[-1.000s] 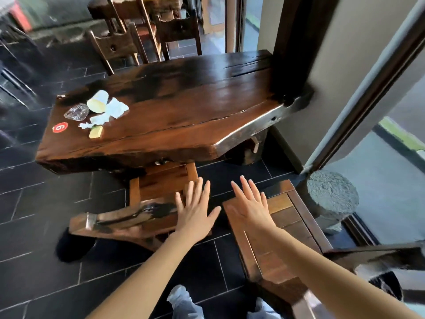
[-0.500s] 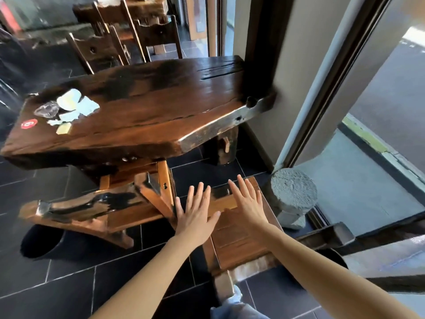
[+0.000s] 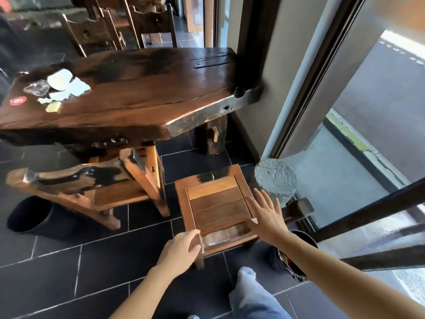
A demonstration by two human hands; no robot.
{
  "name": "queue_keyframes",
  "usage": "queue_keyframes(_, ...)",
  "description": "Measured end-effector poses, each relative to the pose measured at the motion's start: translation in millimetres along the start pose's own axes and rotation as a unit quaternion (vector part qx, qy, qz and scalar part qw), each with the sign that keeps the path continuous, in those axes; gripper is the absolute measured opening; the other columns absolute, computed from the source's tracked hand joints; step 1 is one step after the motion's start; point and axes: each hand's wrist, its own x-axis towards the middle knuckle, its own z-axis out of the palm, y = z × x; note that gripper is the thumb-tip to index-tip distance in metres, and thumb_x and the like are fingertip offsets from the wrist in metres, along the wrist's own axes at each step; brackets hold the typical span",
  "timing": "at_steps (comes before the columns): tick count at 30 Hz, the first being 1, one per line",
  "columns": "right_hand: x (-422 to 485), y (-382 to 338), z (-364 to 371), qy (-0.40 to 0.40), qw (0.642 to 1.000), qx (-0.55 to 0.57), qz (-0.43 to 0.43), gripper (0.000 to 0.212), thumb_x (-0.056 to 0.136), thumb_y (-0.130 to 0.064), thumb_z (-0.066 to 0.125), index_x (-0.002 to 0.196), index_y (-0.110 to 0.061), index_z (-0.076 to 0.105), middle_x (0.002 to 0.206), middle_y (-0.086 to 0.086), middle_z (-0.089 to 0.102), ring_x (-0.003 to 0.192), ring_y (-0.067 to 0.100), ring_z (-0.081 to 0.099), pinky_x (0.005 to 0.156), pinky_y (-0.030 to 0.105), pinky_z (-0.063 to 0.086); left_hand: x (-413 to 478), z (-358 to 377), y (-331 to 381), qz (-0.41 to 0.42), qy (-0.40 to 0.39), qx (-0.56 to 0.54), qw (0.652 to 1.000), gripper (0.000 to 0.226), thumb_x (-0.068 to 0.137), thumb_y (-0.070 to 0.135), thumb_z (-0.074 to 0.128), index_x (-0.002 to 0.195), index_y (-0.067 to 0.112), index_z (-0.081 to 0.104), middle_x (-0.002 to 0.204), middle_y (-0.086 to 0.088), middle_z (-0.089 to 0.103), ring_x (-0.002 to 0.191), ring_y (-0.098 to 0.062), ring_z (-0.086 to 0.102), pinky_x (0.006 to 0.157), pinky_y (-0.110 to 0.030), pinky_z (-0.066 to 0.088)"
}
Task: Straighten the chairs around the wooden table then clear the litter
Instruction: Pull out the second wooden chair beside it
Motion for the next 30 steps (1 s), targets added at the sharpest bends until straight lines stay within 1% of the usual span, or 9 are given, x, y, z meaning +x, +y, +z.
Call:
queue_keyframes(3, 8, 45, -7, -0.01, 0.998, -0.067, -0.007, 0.067, 0.091, -0.045, 0.049, 0.149, -0.033, 0.018, 0.162, -0.001, 0.002, 0.148, 0.021, -0.009, 0.114, 0.057, -0.009, 1, -2, -1, -0.025, 0.036, -0.032, 0.999, 0.029, 0.092, 0.035, 0.05, 0.121, 0.039, 0.046, 0.125, 0.016, 0.052, 0.109, -0.012, 0.054, 0.083, -0.029, 0.048)
queue_keyframes(5, 5, 73, -10, -0.024, 0.995, -0.091, 0.016, 0.065, 0.091, -0.049, 0.05, 0.148, -0.032, 0.024, 0.161, 0.0, 0.005, 0.148, 0.022, -0.007, 0.113, 0.059, -0.009, 7, -2, 6, -0.076, 0.062, -0.033, 0.995, 0.017, 0.088, 0.042, 0.054, 0.101, 0.032, 0.05, 0.106, 0.013, 0.055, 0.09, -0.012, 0.056, 0.067, -0.028, 0.045)
queue_keyframes(7, 12, 113, -19, -0.036, 0.995, -0.087, 0.033, 0.061, 0.09, -0.048, 0.051, 0.145, -0.031, 0.03, 0.16, 0.001, 0.01, 0.148, 0.024, -0.002, 0.113, 0.061, -0.003, 26, 7, 27, -0.132, 0.098, -0.03, 0.986, 0.023, 0.086, 0.045, 0.057, 0.088, 0.025, 0.046, 0.094, 0.009, 0.051, 0.077, -0.013, 0.054, 0.059, -0.027, 0.041)
queue_keyframes(10, 11, 144, -18, -0.063, 0.995, -0.082, -0.002, 0.062, 0.083, -0.038, 0.062, 0.138, -0.03, 0.035, 0.155, 0.006, 0.023, 0.144, 0.032, 0.014, 0.112, 0.06, 0.021, 45, 23, 42, -0.207, 0.179, -0.022, 0.961, 0.018, 0.086, 0.035, 0.059, 0.076, 0.024, 0.048, 0.088, 0.006, 0.052, 0.08, -0.016, 0.054, 0.063, -0.032, 0.047)
queue_keyframes(12, 11, 150, -12, -0.065, 0.994, -0.075, -0.036, 0.07, 0.071, -0.03, 0.075, 0.131, -0.029, 0.038, 0.145, 0.011, 0.04, 0.13, 0.038, 0.038, 0.098, 0.055, 0.043, 49, 28, 45, -0.257, 0.24, -0.026, 0.936, 0.014, 0.083, 0.031, 0.062, 0.072, 0.026, 0.055, 0.08, 0.007, 0.058, 0.083, -0.019, 0.055, 0.064, -0.031, 0.047)
queue_keyframes(14, 11, 153, -5, -0.038, 0.996, -0.068, -0.051, 0.072, 0.061, -0.026, 0.081, 0.123, -0.027, 0.044, 0.133, 0.011, 0.051, 0.113, 0.037, 0.052, 0.083, 0.051, 0.054, 52, 32, 48, -0.287, 0.274, -0.047, 0.917, 0.012, 0.08, 0.032, 0.063, 0.07, 0.026, 0.058, 0.069, 0.008, 0.06, 0.076, -0.021, 0.057, 0.065, -0.031, 0.045)
queue_keyframes(17, 21, 159, -5, -0.002, 0.994, -0.065, -0.091, 0.064, 0.061, -0.026, 0.08, 0.118, -0.027, 0.049, 0.126, 0.008, 0.053, 0.102, 0.034, 0.054, 0.077, 0.049, 0.055, 65, 31, 46, -0.314, 0.284, -0.05, 0.905, 0.013, 0.08, 0.035, 0.059, 0.071, 0.027, 0.055, 0.067, 0.007, 0.062, 0.07, -0.02, 0.057, 0.065, -0.031, 0.044)
queue_keyframes(22, 28, 172, 3, -0.016, 0.991, -0.078, -0.11, 0.067, 0.05, -0.028, 0.083, 0.109, -0.026, 0.052, 0.118, 0.006, 0.05, 0.089, 0.034, 0.056, 0.074, 0.05, 0.053, 69, 41, 48, -0.322, 0.298, -0.055, 0.897, 0.015, 0.08, 0.031, 0.061, 0.069, 0.027, 0.051, 0.063, 0.007, 0.06, 0.063, -0.021, 0.052, 0.062, -0.031, 0.041)
queue_keyframes(30, 49, 171, -5, -0.01, 0.989, -0.095, -0.116, 0.054, 0.05, -0.028, 0.08, 0.099, -0.028, 0.056, 0.113, 0.005, 0.055, 0.087, 0.031, 0.053, 0.076, 0.05, 0.048, 80, 37, 48, -0.333, 0.314, -0.028, 0.889, 0.02, 0.08, 0.027, 0.062, 0.065, 0.026, 0.049, 0.055, 0.005, 0.057, 0.059, -0.022, 0.054, 0.068, -0.034, 0.04)
